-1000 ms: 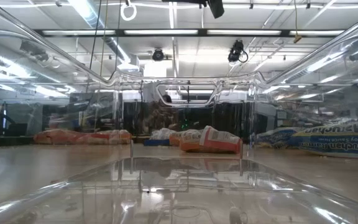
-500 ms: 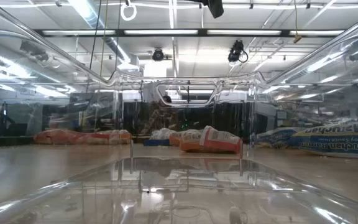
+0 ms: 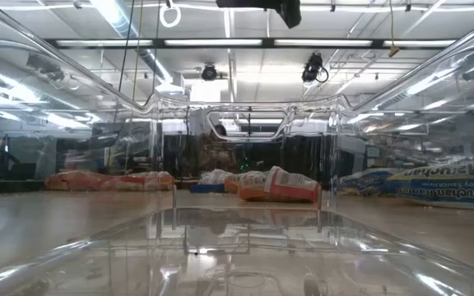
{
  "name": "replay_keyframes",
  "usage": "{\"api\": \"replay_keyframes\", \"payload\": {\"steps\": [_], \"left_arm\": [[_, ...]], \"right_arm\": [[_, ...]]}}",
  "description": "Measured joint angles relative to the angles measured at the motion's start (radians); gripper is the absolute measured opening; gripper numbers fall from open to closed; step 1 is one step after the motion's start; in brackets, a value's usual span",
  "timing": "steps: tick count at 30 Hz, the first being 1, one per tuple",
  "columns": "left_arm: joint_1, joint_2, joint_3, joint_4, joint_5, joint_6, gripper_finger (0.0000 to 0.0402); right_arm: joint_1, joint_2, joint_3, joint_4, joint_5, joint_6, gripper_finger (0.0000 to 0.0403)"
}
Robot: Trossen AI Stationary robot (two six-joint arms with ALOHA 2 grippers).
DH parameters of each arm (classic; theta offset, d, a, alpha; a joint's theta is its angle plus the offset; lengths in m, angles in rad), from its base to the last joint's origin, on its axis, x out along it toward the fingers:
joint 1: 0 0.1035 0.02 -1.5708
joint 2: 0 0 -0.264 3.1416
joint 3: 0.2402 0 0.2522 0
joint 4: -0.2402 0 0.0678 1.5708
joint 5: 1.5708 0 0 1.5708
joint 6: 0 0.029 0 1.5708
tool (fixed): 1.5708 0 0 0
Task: Sort Maruchan noodles
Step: Adjust the middle green noodle packs in the left transparent bin
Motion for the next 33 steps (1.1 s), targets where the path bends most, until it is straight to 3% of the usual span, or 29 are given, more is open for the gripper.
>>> {"api": "replay_keyframes", "payload": {"steps": [7,13,15,19,22,28,33], "left_arm": [[0.032,0.000,0.008,-0.002,0.038,-0.010,0.0213],[0.075,-0.043,0.045,-0.034,0.140,0.002,0.0213],[0.096,-0.083,0.060,-0.099,0.119,0.036,0.0213],[0.153,-0.144,0.043,-0.321,-0.084,0.043,0.0213],[0.193,-0.148,-0.024,-0.401,-0.143,0.013,0.0213],[0.193,-0.153,-0.220,-0.184,-0.051,-0.085,0.0212],[0.164,-0.153,-0.164,-0.268,-0.039,-0.061,0.0212]], "right_arm": [[0.000,0.000,0.000,0.000,0.000,-0.030,0.0210],[-0.001,0.000,0.000,-0.007,0.000,-0.030,0.0210],[0.000,0.000,0.000,-0.006,0.000,-0.029,0.0210],[0.000,0.000,0.000,-0.007,0.000,-0.022,0.0210],[0.003,0.000,0.000,-0.019,0.000,-0.022,0.0210],[0.012,0.000,0.000,-0.085,0.000,0.023,0.0210],[0.021,0.000,0.000,-0.122,0.000,0.027,0.0210]]}}
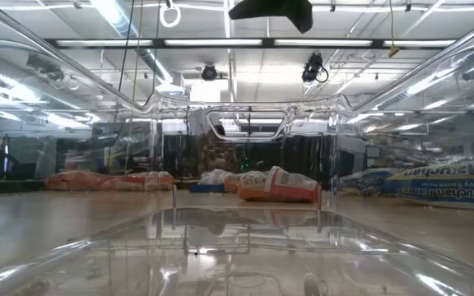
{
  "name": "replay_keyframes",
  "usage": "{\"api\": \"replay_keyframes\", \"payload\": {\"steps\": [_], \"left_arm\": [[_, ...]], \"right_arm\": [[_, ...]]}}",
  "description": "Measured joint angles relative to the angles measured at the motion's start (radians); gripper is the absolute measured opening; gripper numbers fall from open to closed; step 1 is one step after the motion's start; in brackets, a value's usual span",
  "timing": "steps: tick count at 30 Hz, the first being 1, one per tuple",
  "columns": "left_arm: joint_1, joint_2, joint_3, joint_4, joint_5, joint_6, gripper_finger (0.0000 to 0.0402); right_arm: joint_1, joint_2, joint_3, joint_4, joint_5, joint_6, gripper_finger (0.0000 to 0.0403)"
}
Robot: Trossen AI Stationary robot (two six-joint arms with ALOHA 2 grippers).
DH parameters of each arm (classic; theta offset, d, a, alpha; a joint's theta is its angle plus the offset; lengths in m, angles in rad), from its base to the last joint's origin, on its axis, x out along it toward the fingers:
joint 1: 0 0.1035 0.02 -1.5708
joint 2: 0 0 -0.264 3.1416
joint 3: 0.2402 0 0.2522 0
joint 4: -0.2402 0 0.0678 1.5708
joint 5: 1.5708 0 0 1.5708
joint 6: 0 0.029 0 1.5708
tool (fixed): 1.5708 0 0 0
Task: Sort Maruchan noodles
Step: Adjust the middle green noodle packs in the left transparent bin
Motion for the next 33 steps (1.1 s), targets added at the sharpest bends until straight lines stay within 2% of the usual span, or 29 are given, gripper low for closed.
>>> {"api": "replay_keyframes", "payload": {"steps": [6,13,20,23,28,33], "left_arm": [[-0.018,-0.006,0.127,-0.134,-0.243,0.044,0.0212],[-0.112,-0.004,0.131,-0.143,-0.347,-0.080,0.0212],[-0.288,0.005,0.131,-0.167,-0.529,-0.080,0.0212],[-0.333,0.010,0.104,-0.165,-0.542,-0.089,0.0212],[-0.331,0.010,0.003,-0.123,-0.501,-0.194,0.0212],[-0.327,0.009,-0.056,0.014,-0.443,-0.182,0.0209]], "right_arm": [[-0.004,0.000,0.000,-0.008,0.025,-0.003,0.0210],[-0.004,0.000,0.000,-0.016,0.031,-0.003,0.0210],[-0.002,0.000,0.000,-0.046,0.031,0.000,0.0210],[-0.001,0.000,0.000,-0.047,0.032,0.000,0.0210],[-0.002,0.000,0.000,-0.049,0.038,0.022,0.0210],[0.004,0.000,0.000,-0.051,0.031,0.034,0.0210]]}}
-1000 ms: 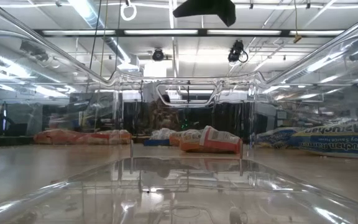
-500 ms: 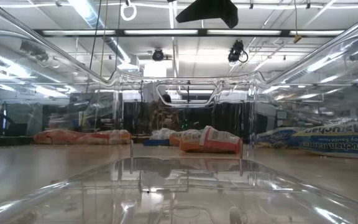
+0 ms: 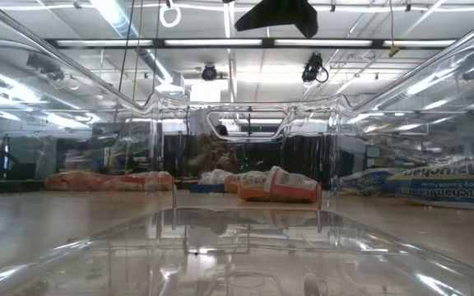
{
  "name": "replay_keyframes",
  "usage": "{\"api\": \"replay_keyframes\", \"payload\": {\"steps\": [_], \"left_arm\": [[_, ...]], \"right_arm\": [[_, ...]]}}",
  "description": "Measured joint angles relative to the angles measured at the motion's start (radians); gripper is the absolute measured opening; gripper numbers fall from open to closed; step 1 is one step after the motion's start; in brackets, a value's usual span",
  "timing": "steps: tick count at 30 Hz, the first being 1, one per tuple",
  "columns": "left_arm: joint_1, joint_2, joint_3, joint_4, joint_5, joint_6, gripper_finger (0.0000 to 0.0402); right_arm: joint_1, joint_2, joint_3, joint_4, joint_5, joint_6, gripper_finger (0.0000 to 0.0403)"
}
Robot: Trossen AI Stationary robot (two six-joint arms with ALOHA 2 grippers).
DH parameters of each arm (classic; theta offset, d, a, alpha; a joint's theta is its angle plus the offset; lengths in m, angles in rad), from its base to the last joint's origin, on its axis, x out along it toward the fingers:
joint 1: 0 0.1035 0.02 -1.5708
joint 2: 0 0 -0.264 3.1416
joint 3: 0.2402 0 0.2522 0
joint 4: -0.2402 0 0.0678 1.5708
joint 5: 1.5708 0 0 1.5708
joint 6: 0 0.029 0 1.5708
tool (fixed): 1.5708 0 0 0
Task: Sort Maruchan noodles
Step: Adjust the middle green noodle packs in the left transparent bin
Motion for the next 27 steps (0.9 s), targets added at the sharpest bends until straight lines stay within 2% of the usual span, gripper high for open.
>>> {"api": "replay_keyframes", "payload": {"steps": [2,10,17,22,27], "left_arm": [[0.000,-0.002,-0.008,0.051,0.017,0.036,0.0200],[0.025,0.000,-0.008,0.042,0.075,0.077,0.0124],[0.062,-0.002,0.027,0.026,0.170,0.091,0.0014],[0.078,-0.002,0.156,-0.098,0.178,0.124,0.0011],[0.077,-0.003,0.266,-0.253,0.066,0.150,0.0006]], "right_arm": [[0.005,0.000,0.000,-0.001,-0.001,0.005,0.0210],[0.009,0.000,0.000,-0.007,0.003,0.026,0.0210],[0.009,0.000,0.000,-0.007,0.004,0.024,0.0210],[0.002,0.000,0.000,-0.007,0.004,0.022,0.0210],[-0.016,0.000,0.000,-0.007,0.003,0.012,0.0210]]}}
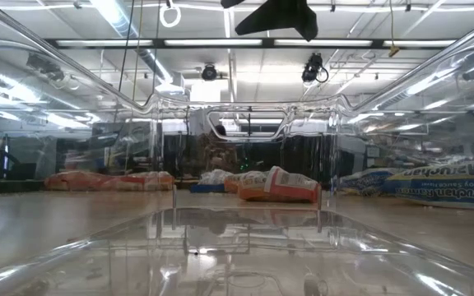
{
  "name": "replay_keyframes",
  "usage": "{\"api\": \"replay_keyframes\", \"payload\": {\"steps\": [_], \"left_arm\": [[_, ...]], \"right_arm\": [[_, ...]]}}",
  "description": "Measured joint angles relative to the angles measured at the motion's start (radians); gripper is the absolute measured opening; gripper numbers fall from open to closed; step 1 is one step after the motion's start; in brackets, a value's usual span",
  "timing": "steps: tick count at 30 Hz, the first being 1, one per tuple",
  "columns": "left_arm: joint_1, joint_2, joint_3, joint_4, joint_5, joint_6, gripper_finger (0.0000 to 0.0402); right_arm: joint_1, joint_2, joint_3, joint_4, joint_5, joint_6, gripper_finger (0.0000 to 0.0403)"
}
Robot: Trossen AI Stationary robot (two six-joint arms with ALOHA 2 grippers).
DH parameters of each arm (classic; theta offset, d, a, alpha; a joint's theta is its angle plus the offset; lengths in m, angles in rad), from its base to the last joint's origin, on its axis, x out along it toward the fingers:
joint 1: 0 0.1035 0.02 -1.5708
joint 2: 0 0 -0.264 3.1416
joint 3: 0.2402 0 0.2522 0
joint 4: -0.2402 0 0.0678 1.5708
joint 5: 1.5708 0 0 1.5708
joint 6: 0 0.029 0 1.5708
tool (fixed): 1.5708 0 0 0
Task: Sort Maruchan noodles
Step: Adjust the middle green noodle packs in the left transparent bin
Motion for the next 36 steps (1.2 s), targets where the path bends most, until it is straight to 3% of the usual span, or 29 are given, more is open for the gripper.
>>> {"api": "replay_keyframes", "payload": {"steps": [3,8,12,15,22,36], "left_arm": [[-0.013,0.000,0.021,-0.027,-0.084,-0.007,0.0005],[-0.060,0.057,0.023,-0.081,-0.109,0.024,0.0004],[-0.071,0.093,0.022,-0.267,-0.180,-0.060,0.0004],[-0.075,0.094,0.022,-0.267,-0.228,-0.114,0.0003],[-0.114,0.094,0.021,-0.045,-0.230,-0.026,0.0014],[-0.092,0.094,0.021,-0.206,-0.239,-0.226,0.0022]], "right_arm": [[-0.011,0.000,0.000,0.000,-0.003,-0.002,0.0210],[-0.015,0.000,0.000,0.000,-0.007,-0.002,0.0210],[-0.015,0.000,0.000,0.000,-0.008,0.026,0.0210],[-0.014,0.000,0.000,0.000,-0.008,0.050,0.0210],[-0.011,0.000,0.000,0.001,-0.008,0.093,0.0210],[-0.011,0.000,0.000,-0.050,0.006,0.120,0.0210]]}}
